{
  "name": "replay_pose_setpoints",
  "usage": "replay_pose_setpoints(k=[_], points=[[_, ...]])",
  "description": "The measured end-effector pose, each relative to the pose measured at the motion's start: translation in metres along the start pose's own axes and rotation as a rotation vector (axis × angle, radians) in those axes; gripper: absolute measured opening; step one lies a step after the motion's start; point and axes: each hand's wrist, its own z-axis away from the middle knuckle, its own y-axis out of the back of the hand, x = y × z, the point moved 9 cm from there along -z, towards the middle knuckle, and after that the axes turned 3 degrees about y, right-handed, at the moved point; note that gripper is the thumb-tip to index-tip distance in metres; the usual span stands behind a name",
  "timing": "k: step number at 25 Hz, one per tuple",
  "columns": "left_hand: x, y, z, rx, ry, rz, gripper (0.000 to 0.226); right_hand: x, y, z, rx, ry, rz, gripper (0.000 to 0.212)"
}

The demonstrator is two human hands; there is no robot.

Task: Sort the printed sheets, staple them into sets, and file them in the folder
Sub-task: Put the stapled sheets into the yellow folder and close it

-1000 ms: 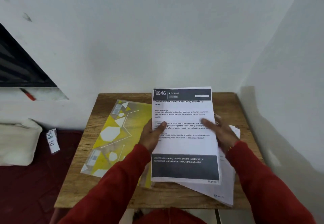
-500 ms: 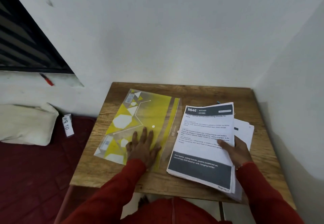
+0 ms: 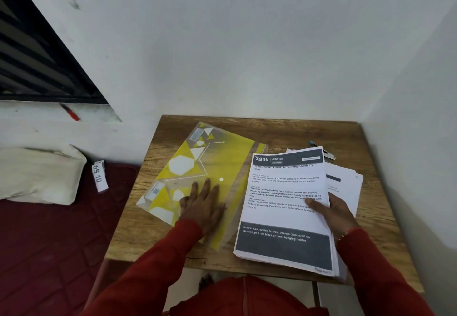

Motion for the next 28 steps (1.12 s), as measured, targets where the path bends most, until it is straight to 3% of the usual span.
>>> replay_pose_setpoints(k=[5,8,10,11,14,19,23,26,28], points=[[0.0,-0.003,0.004,0.004,-0.027,-0.019,0.08,0.008,-0.005,0.004,-0.007,-0.029,0.002,0.022],[-0.003,0.002,0.002,0.001,-0.027,0.045,0.078,0.017,-0.01,0.007,-0.057,-0.04,0.013,0.082],[-0.004,0.009,0.001,0.0,-0.014,0.104,0.065,0.019,-0.011,0.008,-0.087,-0.038,0.029,0.092],[-0.004,0.014,0.001,0.004,-0.004,0.134,0.055,0.019,-0.011,0.008,-0.101,-0.041,0.048,0.083],[-0.003,0.026,0.004,0.022,0.043,0.248,0.044,0.009,-0.014,0.006,-0.131,-0.063,0.098,0.024],[-0.002,0.028,0.012,0.009,0.015,0.286,0.047,-0.004,-0.032,-0.015,-0.13,-0.154,0.128,0.021],[-0.001,0.02,0.018,-0.037,0.012,0.357,0.064,0.007,-0.048,-0.029,0.021,-0.215,-0.017,0.026],[-0.004,0.018,0.024,-0.04,-0.021,0.316,0.075,0.02,-0.052,-0.03,0.118,-0.135,0.007,0.02],[-0.008,0.023,0.025,-0.015,-0.029,0.279,0.062,0.022,-0.053,-0.029,0.141,-0.047,0.135,0.018]])
